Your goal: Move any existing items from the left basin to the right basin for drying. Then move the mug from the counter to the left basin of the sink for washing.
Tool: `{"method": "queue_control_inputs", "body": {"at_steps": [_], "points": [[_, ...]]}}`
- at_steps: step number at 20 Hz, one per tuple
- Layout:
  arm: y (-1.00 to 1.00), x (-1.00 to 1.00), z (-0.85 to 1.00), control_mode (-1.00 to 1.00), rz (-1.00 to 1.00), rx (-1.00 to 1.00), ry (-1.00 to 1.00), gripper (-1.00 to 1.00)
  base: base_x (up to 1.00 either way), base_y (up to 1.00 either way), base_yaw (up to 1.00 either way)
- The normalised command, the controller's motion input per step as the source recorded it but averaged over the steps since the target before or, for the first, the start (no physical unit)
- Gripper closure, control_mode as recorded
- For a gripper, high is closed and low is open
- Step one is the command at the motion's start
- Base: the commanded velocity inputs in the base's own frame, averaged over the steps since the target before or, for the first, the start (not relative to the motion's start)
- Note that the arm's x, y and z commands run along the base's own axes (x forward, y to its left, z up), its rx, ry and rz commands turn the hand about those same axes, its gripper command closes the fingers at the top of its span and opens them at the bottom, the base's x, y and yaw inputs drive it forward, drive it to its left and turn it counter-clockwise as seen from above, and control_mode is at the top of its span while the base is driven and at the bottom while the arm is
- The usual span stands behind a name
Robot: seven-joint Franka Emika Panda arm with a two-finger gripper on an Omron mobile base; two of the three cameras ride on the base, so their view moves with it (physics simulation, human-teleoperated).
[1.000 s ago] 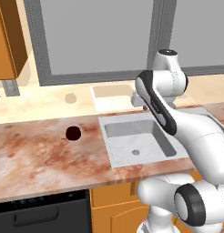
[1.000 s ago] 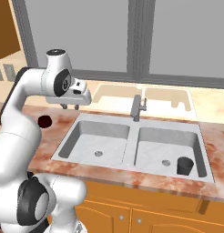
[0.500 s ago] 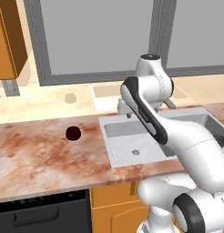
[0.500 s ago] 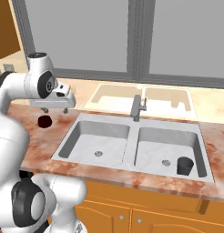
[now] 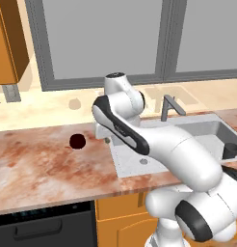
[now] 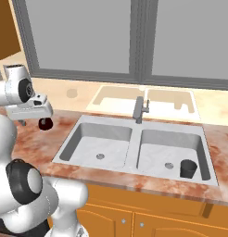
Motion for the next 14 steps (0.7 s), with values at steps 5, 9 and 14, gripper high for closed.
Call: {"method": "queue_control_inputs", "body": {"at_steps": [5, 9, 14], "points": [[0.49, 0.06, -0.37, -1.00, 0.02, -0.07, 0.11, -1.00, 0.00, 0.00, 0.00], [0.25, 0.26, -0.34, -1.00, 0.00, -0.05, 0.11, -1.00, 0.00, 0.00, 0.00], [0.10, 0.26, -0.12, -1.00, 0.00, -0.02, 0.01, -1.00, 0.00, 0.00, 0.00]]}}
